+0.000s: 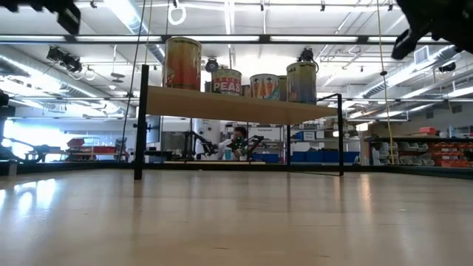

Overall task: Pick and place cans onto a shelf
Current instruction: Return to Home Position

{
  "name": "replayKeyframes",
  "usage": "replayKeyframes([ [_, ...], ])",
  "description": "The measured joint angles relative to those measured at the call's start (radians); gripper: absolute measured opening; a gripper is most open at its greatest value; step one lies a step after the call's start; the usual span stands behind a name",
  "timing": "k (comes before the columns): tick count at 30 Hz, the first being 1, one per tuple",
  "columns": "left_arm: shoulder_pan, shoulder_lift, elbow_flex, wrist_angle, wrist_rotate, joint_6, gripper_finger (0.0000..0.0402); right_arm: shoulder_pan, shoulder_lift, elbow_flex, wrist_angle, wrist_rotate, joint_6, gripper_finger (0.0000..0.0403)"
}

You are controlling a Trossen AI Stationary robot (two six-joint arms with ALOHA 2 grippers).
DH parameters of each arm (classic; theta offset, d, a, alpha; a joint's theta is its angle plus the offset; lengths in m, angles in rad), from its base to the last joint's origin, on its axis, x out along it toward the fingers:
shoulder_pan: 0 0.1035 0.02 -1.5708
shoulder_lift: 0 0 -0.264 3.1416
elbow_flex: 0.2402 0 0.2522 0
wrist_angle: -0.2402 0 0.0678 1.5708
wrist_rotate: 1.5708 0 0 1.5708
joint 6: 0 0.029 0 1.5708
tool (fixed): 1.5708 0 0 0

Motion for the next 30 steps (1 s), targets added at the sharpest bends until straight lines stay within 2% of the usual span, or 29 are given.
replayKeyframes([
  [4,0.000,0.002,-0.142,0.201,-0.045,0.076,0.0016,-0.003,-0.001,0.007,0.044,0.018,-0.019,0.0029],
  [10,0.000,0.001,-0.312,0.464,-0.060,0.096,0.0022,-0.003,0.000,0.003,0.073,-0.037,-0.149,0.0029],
  [19,0.000,0.000,-0.398,0.517,-0.053,0.087,0.0023,-0.003,0.001,0.002,0.008,-0.016,-0.138,0.0029],
  [25,-0.006,0.000,-0.436,0.526,0.069,0.038,0.0023,-0.003,0.001,0.002,-0.040,-0.004,-0.134,0.0029],
  [30,-0.012,0.001,-0.493,0.579,0.079,0.036,0.0023,-0.003,0.001,0.002,-0.085,-0.002,-0.114,0.0029],
])
